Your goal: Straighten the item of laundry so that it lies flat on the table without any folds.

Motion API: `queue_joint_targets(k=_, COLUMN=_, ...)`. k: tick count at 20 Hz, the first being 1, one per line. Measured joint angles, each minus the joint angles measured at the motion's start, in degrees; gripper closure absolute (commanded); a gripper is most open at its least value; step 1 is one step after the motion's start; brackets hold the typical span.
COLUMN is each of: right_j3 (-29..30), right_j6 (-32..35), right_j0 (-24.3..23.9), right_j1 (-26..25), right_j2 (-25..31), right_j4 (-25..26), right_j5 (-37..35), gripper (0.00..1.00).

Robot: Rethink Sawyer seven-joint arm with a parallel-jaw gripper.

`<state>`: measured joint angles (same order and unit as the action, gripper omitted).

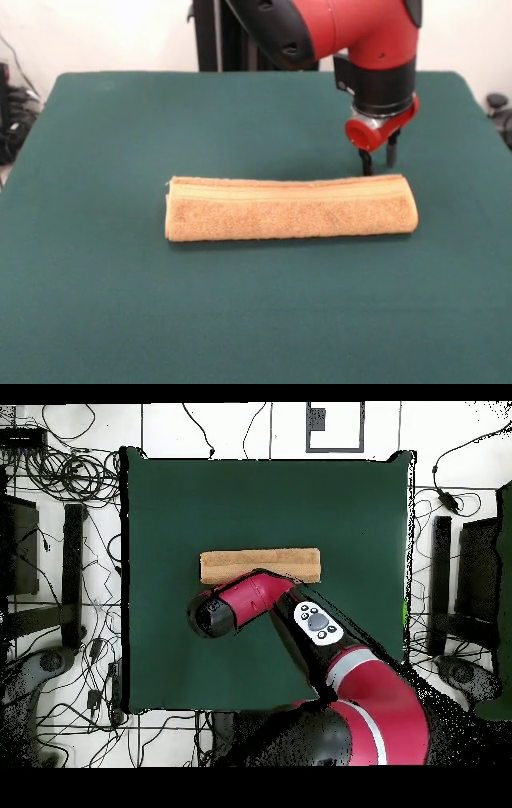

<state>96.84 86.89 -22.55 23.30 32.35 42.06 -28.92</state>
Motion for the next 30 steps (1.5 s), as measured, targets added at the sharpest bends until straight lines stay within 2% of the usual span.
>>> queue_joint_targets(k=11, right_j3=0.02, right_j6=0.00, right_j0=-0.24, right_j1=-0.06, right_j2=0.18, right_j4=-0.06, right_j5=0.08, gripper=0.00)
queue_joint_targets(k=18, right_j3=-0.01, right_j6=0.00, right_j0=-2.51, right_j1=-0.53, right_j2=1.81, right_j4=-1.36, right_j5=-1.35, gripper=0.00)
queue_joint_targets(k=26, right_j3=-0.81, right_j6=0.00, right_j0=-6.83, right_j1=-0.26, right_j2=5.23, right_j4=-4.59, right_j5=-10.79, gripper=0.00)
queue_joint_targets(k=30, right_j3=-2.45, right_j6=-0.01, right_j0=-8.67, right_j1=1.22, right_j2=7.17, right_j4=-6.33, right_j5=-19.79, gripper=0.00)
